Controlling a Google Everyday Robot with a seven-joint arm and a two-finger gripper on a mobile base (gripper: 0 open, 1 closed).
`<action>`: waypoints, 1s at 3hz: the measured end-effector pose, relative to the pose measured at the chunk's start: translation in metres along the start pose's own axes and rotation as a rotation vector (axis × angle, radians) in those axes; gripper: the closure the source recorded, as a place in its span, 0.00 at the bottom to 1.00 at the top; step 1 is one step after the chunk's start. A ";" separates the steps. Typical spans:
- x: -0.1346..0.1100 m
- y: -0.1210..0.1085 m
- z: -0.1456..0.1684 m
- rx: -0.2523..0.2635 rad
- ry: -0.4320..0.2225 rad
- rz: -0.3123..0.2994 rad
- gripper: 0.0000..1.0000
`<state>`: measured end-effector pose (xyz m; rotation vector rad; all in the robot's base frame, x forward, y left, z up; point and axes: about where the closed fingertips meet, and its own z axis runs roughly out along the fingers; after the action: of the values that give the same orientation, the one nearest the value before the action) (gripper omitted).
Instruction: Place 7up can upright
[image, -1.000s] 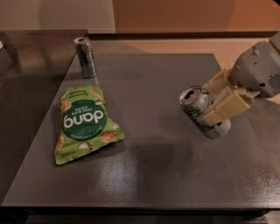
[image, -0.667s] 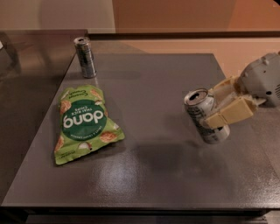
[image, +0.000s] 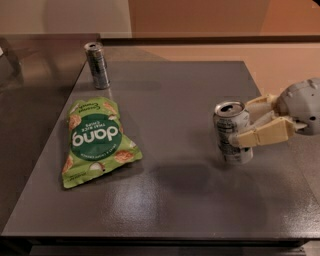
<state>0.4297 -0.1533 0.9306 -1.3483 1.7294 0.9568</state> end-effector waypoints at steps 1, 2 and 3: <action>-0.001 0.001 0.002 -0.044 -0.096 -0.029 1.00; 0.002 0.003 0.002 -0.099 -0.188 -0.073 1.00; 0.010 0.003 -0.002 -0.152 -0.253 -0.107 1.00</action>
Offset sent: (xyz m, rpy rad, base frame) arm -0.0079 -0.0069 -0.0060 0.3130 -0.0879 0.1695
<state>0.4243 -0.1588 0.9229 -1.3361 1.4056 1.1624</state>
